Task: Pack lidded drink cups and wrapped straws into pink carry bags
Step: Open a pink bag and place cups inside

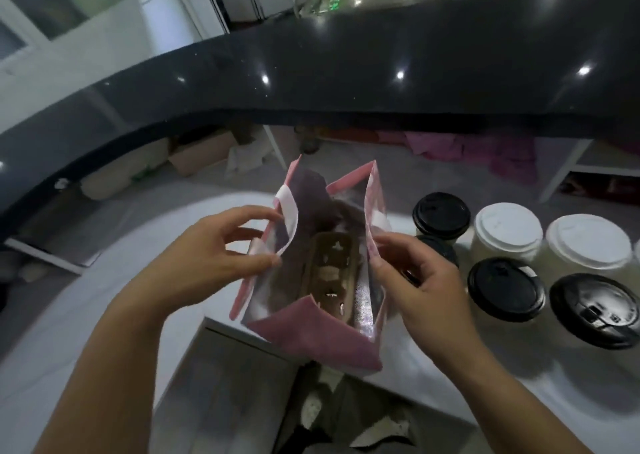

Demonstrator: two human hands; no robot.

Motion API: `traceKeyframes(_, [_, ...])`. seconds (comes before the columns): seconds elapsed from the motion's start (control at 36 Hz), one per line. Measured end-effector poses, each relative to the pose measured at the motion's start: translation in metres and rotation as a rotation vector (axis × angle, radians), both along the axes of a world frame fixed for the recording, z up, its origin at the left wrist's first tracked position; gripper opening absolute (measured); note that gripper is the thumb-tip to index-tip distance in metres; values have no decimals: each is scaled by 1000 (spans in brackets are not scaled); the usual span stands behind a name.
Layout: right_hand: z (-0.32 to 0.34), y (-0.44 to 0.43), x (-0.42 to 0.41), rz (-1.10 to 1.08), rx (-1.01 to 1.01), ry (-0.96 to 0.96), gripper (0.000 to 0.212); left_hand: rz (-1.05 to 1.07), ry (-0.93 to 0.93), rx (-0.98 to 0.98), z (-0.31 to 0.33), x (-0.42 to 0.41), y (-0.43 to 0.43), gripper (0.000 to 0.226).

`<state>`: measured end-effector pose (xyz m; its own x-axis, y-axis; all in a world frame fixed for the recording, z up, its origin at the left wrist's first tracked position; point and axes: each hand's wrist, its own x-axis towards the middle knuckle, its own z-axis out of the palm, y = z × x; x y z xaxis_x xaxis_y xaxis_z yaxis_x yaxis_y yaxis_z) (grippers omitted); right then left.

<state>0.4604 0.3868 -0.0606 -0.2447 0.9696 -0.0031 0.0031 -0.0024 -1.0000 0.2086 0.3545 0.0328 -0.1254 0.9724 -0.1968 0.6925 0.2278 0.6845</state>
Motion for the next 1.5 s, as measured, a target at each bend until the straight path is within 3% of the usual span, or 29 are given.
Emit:
traceKeyframes(0.11, [8, 1, 17, 19, 8, -26, 23, -51, 57, -61, 10, -3, -4, 51])
traceKeyframes(0.19, [16, 14, 32, -25, 61, -95, 18, -58, 118, -15, 13, -8, -4, 40])
traceKeyframes(0.33, [25, 65, 49, -68, 185, -441, 13, -88, 199, 76, 11, -16, 1, 17])
traceKeyframes(0.39, [23, 96, 54, 7, 190, -711, 24, -107, 183, 99, 11, -20, 3, 13])
traceKeyframes(0.47, [17, 139, 55, 238, 187, -1126, 57, -131, 117, 143, 8, -29, 5, 14])
traceKeyframes(0.56, [11, 166, 49, 500, 143, -1396, 85, -122, 4, 197, 1, -36, 5, 21])
traceKeyframes(0.67, [9, 177, 33, 712, 94, -1651, 99, -118, -163, 187, -9, -46, 5, 40])
traceKeyframes(0.83, [1, 181, 16, 756, 121, -1656, 93, -186, -387, 173, -21, -60, 5, 42])
traceKeyframes(1.0, [11, 190, 20, 628, 106, -1615, 99, -153, -646, 119, -25, -69, 6, 42])
traceKeyframes(1.19, [102, 167, 7, 400, 278, -1607, 97, -63, -676, 128, -37, -71, 9, 29])
traceKeyframes(1.33, [181, 121, -23, 305, 542, -1324, 95, -34, -714, 127, -42, -73, 10, 29])
traceKeyframes(1.42, [207, 89, -51, 388, 600, -1249, 85, -68, -717, 151, -42, -72, 9, 27])
traceKeyframes(1.5, [207, 69, -76, 576, 582, -1332, 85, -48, -747, 139, -42, -73, 10, 26])
